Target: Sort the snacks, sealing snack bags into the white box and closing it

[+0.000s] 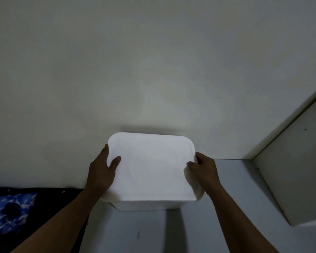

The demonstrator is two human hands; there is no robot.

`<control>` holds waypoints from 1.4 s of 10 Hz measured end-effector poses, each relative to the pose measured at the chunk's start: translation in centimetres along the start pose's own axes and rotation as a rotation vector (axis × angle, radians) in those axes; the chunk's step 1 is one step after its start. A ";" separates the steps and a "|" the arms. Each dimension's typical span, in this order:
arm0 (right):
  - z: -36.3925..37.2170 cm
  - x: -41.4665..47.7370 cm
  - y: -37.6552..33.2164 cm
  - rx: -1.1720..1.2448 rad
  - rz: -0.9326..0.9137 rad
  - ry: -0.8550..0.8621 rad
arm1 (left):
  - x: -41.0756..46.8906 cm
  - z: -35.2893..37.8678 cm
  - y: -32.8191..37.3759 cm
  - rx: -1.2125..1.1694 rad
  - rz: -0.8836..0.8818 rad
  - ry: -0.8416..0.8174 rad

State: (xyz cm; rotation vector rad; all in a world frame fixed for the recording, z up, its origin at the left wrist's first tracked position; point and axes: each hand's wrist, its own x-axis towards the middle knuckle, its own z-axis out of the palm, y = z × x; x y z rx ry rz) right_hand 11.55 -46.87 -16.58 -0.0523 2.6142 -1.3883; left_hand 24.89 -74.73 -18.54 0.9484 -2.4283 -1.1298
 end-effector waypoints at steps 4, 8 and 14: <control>-1.3 0.1 -0.5 0.049 -0.070 -0.035 | -0.4 0.0 0.5 0.031 0.030 0.017; 2.0 0.2 1.3 -0.477 -0.242 -0.143 | 0.4 1.2 -0.2 0.336 0.013 -0.142; -8.6 -8.9 -5.0 -0.082 -0.300 -0.193 | -13.2 -1.9 1.3 0.097 0.565 0.187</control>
